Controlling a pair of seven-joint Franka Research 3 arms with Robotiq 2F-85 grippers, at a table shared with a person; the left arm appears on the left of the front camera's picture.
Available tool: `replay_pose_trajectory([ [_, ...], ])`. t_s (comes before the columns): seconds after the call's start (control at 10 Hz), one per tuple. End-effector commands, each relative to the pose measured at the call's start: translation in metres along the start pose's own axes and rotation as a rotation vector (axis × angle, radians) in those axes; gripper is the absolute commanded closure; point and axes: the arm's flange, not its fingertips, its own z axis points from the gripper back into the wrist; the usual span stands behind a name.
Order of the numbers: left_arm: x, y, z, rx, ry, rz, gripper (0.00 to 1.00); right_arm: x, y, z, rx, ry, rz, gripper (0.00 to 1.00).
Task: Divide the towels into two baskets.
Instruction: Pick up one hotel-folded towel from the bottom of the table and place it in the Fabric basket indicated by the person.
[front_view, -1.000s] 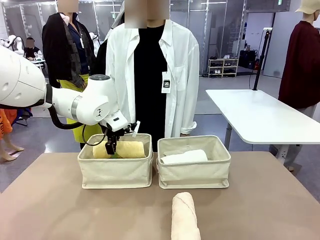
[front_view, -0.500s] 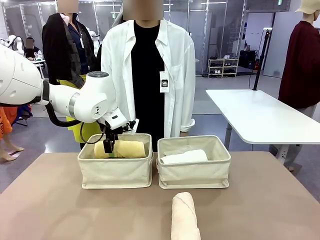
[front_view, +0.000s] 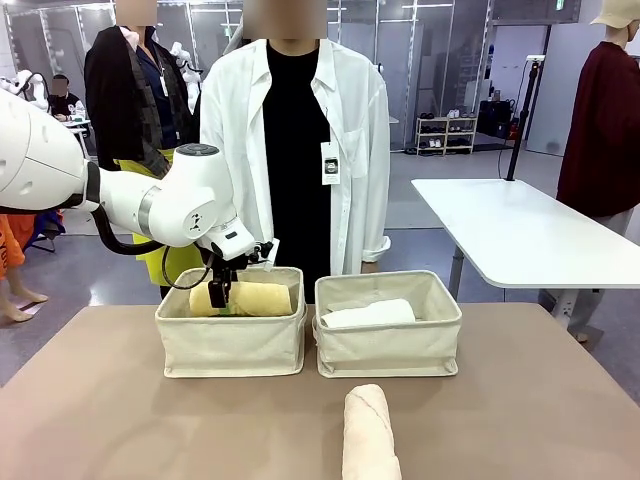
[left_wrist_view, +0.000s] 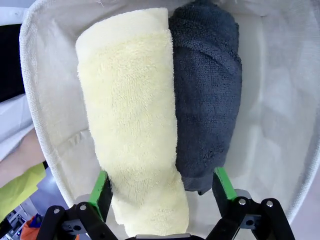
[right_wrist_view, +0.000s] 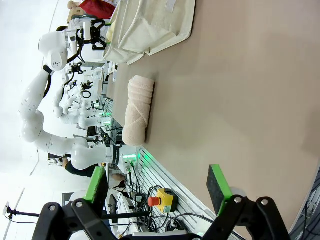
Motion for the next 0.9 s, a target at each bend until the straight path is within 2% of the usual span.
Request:
replay_pose_trajectory([
  [0.0, -0.003, 0.002, 0.0, 0.003, 0.003, -0.015, 0.0, -0.002, 0.003, 0.0, 0.001, -0.007, 0.009, 0.0],
  [0.4, 0.0, 0.0, 0.0, 0.0, 0.0, 0.0, 0.0, -0.002, 0.003, 0.0, 0.001, -0.007, 0.009, 0.0],
  [0.5, -0.009, 0.009, 0.022, -0.066, -0.129, 0.095, 0.0, -0.002, 0.003, 0.0, 0.001, -0.007, 0.009, 0.0],
  [0.6, -0.027, 0.004, 0.051, -0.156, -0.311, 0.156, 0.0, -0.002, 0.003, 0.0, 0.001, -0.007, 0.009, 0.0],
  [0.7, -0.055, -0.014, 0.084, -0.247, -0.362, 0.148, 0.0, -0.002, 0.003, 0.0, 0.001, -0.007, 0.009, 0.0],
  [0.8, -0.081, -0.035, 0.111, -0.297, -0.455, 0.189, 0.0, -0.002, 0.003, 0.0, 0.001, -0.007, 0.009, 0.0],
])
